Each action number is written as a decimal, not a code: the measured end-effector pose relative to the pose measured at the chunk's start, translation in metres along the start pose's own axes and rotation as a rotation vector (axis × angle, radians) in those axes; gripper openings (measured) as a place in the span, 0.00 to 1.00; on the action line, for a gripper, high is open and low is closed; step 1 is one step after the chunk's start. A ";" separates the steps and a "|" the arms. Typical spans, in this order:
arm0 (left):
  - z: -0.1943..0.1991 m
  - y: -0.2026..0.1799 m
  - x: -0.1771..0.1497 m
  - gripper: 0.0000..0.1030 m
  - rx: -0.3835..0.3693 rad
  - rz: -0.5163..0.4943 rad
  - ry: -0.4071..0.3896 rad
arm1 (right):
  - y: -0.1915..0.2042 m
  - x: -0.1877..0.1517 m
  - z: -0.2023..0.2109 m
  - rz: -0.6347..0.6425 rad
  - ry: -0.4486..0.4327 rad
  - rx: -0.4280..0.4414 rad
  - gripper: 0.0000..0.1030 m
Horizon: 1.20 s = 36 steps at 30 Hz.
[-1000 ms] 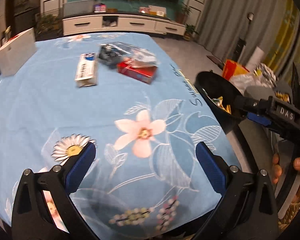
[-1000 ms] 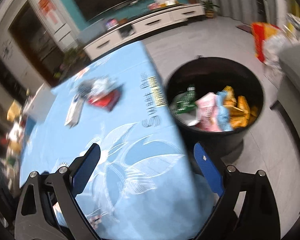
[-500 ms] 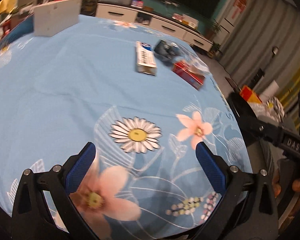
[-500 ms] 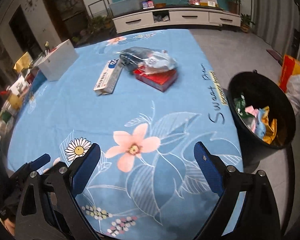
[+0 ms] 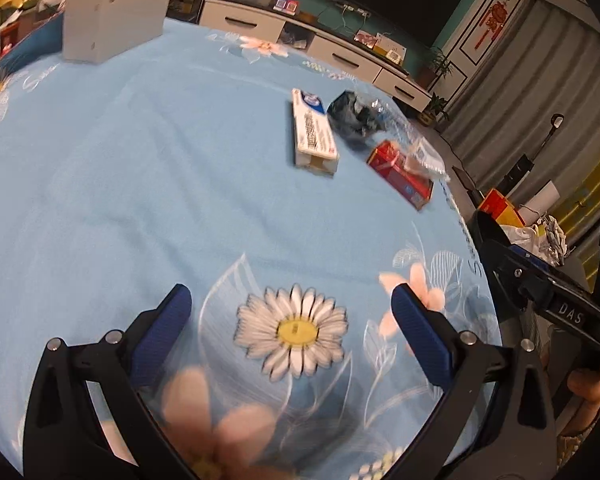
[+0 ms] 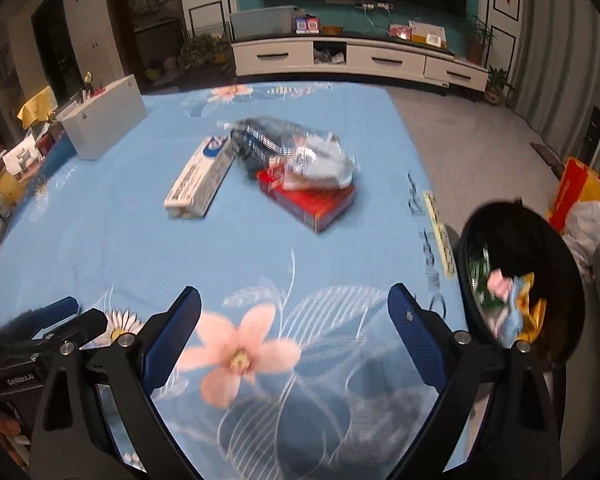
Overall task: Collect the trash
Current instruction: 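Move both grippers back over the remaining trash on the table, then grasp the white ointment box with the left gripper while the right grasps the plastic bag, then lift the ointment box and plastic bag and carry them over the bin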
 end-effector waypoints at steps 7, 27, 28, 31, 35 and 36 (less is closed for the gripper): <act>-0.034 -0.017 0.051 0.97 -0.004 0.005 -0.031 | -0.018 0.048 -0.030 0.067 -0.042 0.017 0.90; -0.120 -0.057 0.110 0.51 0.044 -0.116 -0.031 | -0.026 0.075 -0.116 0.250 0.052 0.045 0.55; -0.120 -0.058 0.109 0.40 0.040 -0.116 -0.027 | -0.025 0.074 -0.115 0.257 0.051 0.043 0.48; -0.118 -0.058 0.106 0.40 0.036 -0.126 -0.028 | -0.022 0.072 -0.109 0.271 0.044 0.040 0.32; -0.109 -0.057 0.105 0.39 -0.001 -0.110 -0.038 | -0.023 0.073 -0.088 0.215 -0.012 0.061 0.25; -0.104 -0.056 0.105 0.39 -0.004 -0.108 -0.048 | -0.023 0.074 -0.082 0.205 -0.029 0.064 0.25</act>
Point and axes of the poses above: each gripper's, at about its wrist camera, not at the fingertips, and z roughly against the way its jaws point, y to its left, x to its top, the point moved 8 cm from there along -z, roughly the way its jaws point, and after that the axes turned 8 degrees about x, right-handed, at the moved point
